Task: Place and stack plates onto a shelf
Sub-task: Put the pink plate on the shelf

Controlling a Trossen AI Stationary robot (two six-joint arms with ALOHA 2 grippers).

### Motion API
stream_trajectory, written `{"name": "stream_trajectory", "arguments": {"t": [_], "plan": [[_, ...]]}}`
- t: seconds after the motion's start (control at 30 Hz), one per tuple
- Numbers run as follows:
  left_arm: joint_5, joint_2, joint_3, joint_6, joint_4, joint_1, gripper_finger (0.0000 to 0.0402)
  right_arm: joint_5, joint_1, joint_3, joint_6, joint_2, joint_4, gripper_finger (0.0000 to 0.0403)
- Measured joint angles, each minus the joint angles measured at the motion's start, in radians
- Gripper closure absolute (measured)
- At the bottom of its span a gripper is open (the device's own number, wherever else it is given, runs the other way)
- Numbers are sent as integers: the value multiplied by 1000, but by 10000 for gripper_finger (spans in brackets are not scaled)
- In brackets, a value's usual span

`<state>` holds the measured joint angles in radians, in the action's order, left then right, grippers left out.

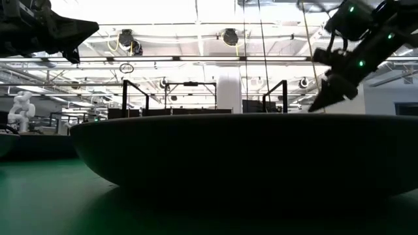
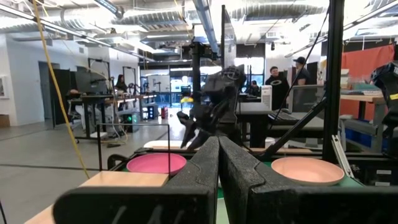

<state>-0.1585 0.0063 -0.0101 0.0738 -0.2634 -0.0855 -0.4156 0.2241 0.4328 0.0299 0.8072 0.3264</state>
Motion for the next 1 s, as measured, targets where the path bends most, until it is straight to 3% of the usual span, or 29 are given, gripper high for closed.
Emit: {"name": "stream_trajectory", "arguments": {"t": [0.2, 0.5, 0.8, 1.0], "plan": [[0, 0, 0, 0, 0, 0, 385, 1, 88, 0, -44, 90, 76, 292], [0, 0, 0, 0, 0, 0, 385, 58, 193, 0, 14, 265, 8, 262], [0, 0, 0, 0, 0, 0, 385, 54, 264, 0, 61, 405, -80, 264], [0, 0, 0, 0, 0, 0, 385, 57, 298, 2, 61, 447, -102, 296]]}}
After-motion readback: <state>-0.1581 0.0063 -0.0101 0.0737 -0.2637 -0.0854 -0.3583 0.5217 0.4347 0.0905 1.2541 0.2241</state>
